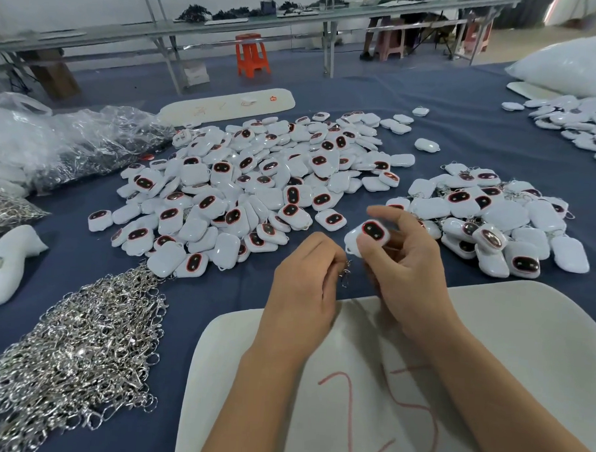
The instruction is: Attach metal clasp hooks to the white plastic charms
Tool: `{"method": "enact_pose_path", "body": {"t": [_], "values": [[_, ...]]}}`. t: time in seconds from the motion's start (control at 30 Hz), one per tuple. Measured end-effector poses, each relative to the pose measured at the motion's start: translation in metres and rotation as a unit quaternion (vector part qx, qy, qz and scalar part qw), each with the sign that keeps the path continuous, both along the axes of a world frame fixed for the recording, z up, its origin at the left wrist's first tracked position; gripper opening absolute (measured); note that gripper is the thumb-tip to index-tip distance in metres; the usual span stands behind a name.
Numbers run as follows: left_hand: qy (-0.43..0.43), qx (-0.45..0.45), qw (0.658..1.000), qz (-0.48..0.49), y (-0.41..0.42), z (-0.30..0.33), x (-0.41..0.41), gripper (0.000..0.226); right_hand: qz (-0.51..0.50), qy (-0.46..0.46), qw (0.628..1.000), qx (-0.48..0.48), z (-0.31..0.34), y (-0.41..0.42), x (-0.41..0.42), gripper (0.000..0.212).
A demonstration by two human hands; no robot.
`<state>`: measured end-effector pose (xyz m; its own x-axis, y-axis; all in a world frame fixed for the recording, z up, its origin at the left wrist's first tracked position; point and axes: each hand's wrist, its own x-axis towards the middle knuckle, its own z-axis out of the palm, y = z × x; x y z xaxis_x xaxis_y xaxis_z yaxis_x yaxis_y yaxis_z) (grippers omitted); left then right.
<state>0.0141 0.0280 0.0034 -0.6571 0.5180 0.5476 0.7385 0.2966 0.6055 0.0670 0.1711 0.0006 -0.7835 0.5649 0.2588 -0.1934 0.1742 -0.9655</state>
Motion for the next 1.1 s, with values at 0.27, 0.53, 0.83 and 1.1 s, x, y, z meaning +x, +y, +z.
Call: {"method": "enact_pose_path", "body": {"t": [0.27,0.53,0.83,1.1], "values": [[-0.026,-0.002,1.000,0.012,0.001,-0.002,0.001,0.018,-0.031,-0.012,0.998,0.046,0.000,-0.006,0.001,0.016],[-0.043,-0.035,0.997,0.050,0.007,-0.005,0.006,0.018,-0.061,-0.037,0.993,0.093,0.002,-0.007,0.002,0.014],[-0.029,-0.036,0.997,0.067,0.013,-0.005,0.007,0.018,-0.084,-0.044,0.991,0.089,0.000,-0.006,0.002,0.016],[-0.040,-0.040,0.996,0.065,0.011,-0.003,0.006,0.021,-0.102,-0.017,0.990,0.097,0.000,-0.009,0.004,0.017]]}}
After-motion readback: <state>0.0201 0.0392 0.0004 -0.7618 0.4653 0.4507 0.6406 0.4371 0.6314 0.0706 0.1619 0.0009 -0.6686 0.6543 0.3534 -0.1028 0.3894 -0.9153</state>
